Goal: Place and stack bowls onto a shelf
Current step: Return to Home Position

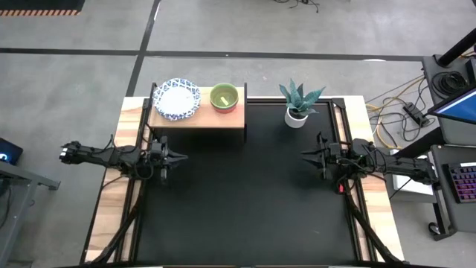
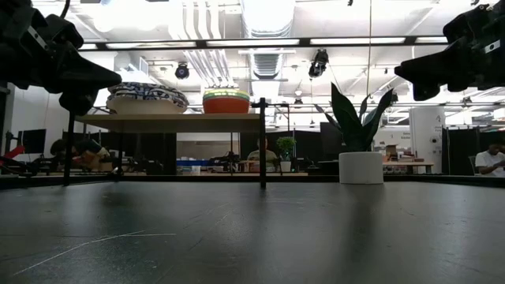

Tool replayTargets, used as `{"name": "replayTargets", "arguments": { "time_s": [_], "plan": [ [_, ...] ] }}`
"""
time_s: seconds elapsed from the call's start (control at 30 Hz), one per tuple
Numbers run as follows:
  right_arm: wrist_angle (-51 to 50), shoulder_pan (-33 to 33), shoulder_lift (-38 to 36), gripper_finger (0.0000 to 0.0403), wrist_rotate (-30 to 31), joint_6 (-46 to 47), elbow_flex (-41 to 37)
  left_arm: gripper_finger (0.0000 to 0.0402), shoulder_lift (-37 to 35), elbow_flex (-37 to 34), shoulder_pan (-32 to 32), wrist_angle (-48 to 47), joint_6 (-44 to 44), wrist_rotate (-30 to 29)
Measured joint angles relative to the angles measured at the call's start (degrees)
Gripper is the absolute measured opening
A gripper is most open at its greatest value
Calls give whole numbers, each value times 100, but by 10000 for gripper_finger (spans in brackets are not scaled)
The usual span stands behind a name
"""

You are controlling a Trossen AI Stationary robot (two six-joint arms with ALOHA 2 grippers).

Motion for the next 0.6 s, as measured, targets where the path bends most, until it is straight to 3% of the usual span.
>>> {"name": "replayTargets", "arguments": {
  "time_s": [0.6],
  "plan": [
    [-2, 0, 0, 88, -2, 7, -2, 0, 0, 0, 0, 0, 1, 0]
  ]
}}
